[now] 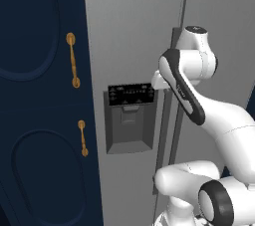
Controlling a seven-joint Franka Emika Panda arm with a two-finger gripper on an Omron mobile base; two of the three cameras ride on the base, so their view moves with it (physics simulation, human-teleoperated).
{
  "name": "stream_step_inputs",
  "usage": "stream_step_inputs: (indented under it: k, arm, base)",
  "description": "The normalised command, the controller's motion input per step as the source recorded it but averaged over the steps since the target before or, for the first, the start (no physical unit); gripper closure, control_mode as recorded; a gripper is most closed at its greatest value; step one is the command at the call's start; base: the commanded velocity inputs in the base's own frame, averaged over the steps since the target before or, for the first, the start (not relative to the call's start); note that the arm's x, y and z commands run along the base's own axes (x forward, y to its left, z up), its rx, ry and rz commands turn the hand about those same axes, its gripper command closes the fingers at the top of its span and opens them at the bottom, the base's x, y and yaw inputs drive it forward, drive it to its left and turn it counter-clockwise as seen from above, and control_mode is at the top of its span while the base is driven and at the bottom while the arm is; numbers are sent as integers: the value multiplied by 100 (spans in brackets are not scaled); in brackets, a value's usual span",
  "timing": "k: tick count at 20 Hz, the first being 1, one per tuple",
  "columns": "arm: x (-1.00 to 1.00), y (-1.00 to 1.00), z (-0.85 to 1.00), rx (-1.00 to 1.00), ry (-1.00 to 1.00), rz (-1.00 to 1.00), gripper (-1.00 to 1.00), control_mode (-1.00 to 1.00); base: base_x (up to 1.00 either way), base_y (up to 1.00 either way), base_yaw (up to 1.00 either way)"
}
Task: Grab a lemon wedge from the fridge and one ice cube from the ice bowl, and put them in the glass of lemonade.
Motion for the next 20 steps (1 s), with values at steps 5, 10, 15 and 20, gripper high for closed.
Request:
stream_step_inputs:
  k: [5,10,15,20]
  arm:
    - [-24,0,0,0,-4,0,-100,-100]
    - [-75,-5,0,0,-4,0,-100,-100]
    - [-64,-3,0,0,0,0,-100,-100]
    - [-16,-6,-8,0,-1,0,-100,-100]
  base:
    - [0,0,0]
    - [0,0,0]
    - [0,0,0]
    - [0,0,0]
